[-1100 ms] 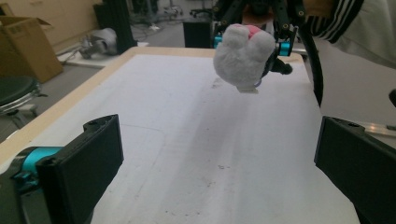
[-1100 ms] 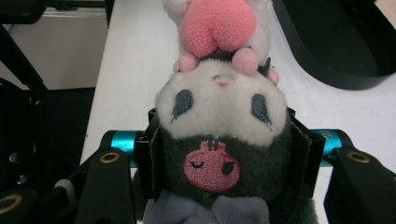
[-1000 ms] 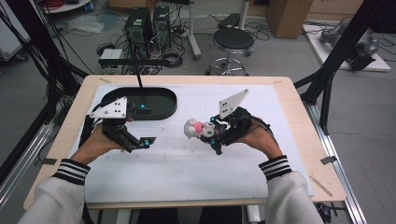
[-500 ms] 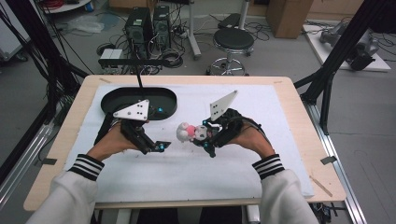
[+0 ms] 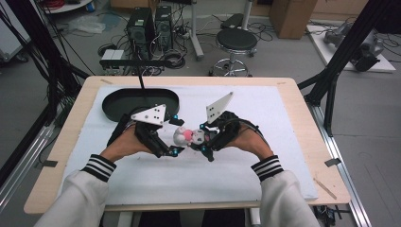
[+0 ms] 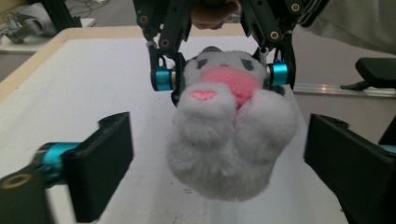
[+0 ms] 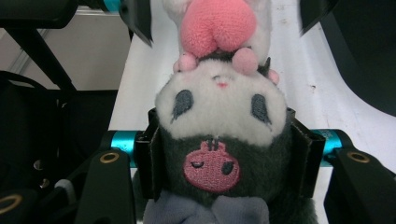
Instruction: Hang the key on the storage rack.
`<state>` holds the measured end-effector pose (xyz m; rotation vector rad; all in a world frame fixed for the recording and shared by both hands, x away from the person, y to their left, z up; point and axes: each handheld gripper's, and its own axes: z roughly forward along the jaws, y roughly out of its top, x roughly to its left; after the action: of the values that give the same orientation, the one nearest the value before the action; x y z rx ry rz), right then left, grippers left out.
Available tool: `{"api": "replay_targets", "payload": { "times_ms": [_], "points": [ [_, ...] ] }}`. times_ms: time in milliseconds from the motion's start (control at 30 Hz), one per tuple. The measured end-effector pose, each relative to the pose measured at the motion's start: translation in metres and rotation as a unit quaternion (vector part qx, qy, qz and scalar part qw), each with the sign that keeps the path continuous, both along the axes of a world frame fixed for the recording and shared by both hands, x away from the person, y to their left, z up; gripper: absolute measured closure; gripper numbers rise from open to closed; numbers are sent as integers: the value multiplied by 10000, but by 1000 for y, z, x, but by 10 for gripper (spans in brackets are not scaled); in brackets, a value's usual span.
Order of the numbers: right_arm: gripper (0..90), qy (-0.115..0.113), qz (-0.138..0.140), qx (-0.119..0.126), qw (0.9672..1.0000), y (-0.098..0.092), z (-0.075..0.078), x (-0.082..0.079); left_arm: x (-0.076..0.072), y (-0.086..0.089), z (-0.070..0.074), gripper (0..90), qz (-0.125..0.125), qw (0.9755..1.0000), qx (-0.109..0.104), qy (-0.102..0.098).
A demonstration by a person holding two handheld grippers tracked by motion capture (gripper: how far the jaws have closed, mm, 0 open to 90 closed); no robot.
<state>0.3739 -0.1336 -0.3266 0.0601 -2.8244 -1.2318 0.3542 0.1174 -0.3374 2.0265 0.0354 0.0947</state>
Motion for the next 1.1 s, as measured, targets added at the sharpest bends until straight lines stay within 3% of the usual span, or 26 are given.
{"api": "replay_targets", "payload": {
  "times_ms": [167, 433, 567, 933, 1033, 1067, 1100],
  "points": [
    [422, 19, 64, -54, 10000, 4, -2, -1, 0, -2, -2, 131, -41, 9999, 116, 27],
    [422, 7, 129, -93, 9999, 8, -4, -2, -2, -2, -2, 329, -152, 9995, 253, -84],
    [422, 41, 127, -156, 9998, 9, -5, -2, -5, -2, -1, 510, -192, 9990, 375, -165],
    [404, 0, 143, -120, 9998, 10, -4, -3, -7, 0, 1, 544, -124, 9991, 340, -217],
    [293, -151, 102, -124, 9998, 11, -5, -5, -9, -1, 3, 550, 48, 9988, 339, -336],
    [69, -196, -101, 90, 9997, 11, -6, -6, -9, -1, 3, 554, 115, 9990, 306, -293],
    [69, -196, -101, 90, 9997, 11, -6, -6, -8, 0, 4, 554, 158, 9990, 312, -285]
  ]
}}
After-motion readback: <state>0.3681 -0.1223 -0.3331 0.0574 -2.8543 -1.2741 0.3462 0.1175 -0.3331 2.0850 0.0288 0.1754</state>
